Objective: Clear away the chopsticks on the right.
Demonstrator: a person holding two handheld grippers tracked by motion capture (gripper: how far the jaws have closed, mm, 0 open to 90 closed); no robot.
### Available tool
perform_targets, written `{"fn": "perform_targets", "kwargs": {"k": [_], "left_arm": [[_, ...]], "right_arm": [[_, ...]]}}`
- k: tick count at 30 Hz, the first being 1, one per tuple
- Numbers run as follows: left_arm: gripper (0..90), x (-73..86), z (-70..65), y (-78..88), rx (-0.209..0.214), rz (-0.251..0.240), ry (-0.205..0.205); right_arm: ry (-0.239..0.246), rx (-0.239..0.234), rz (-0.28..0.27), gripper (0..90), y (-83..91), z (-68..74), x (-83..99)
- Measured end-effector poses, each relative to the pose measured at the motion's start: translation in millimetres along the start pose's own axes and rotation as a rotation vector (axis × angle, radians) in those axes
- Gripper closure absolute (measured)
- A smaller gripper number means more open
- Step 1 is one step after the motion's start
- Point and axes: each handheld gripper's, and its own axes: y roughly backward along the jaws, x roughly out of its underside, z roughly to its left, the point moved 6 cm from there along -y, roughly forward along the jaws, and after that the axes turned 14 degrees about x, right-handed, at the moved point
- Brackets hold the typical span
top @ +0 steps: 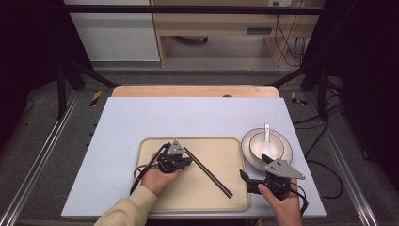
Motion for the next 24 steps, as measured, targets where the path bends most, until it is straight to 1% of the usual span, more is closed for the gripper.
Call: {"fn": "perform_targets", "kwargs": {"k": [1,5,6,11,13,14,18,21,24], "left_arm": [[88.6,0.1,0.2,-1.9,0.0,0.004,0.001],[89.0,1.4,1.6,-6.7,-0.001,0.018,0.002],[89.0,1.0,1.8,-7.6,-0.001,0.009,0.006],[89.2,-3.7,5.1,-12.1,-0.009,0.008,0.01],[89.2,-8.8,8.4,-17.2,-0.011,0.003,0.015],[89.2,-8.8,8.4,-17.2,-0.011,0.003,0.015],[89.2,-17.4,12.1,-26.2,-0.017,0.005,0.008],[89.2,-23.9,13.4,-32.9,-0.016,0.016,-0.006],[89.2,-29.2,13.6,-39.1,-0.013,0.012,-0.011]], "right_arm": [[-0.01,-0.002,-0.001,7.2,0.3,0.2,0.1],[-0.009,-0.004,0.004,8.1,-0.7,-0.7,2.4],[-0.009,-0.004,0.004,8.1,-0.7,-0.7,2.4],[-0.026,-0.004,0.013,9.0,-2.2,-0.7,4.2],[-0.03,-0.008,0.011,9.3,-2.4,0.3,4.3],[-0.034,-0.01,0.013,9.5,-2.3,1.1,4.4],[-0.028,-0.014,0.014,9.7,-3.5,2.8,5.3],[-0.029,-0.014,0.025,9.9,-4.8,4.8,6.8],[-0.031,-0.011,0.028,10.2,-5.0,5.6,7.1]]}}
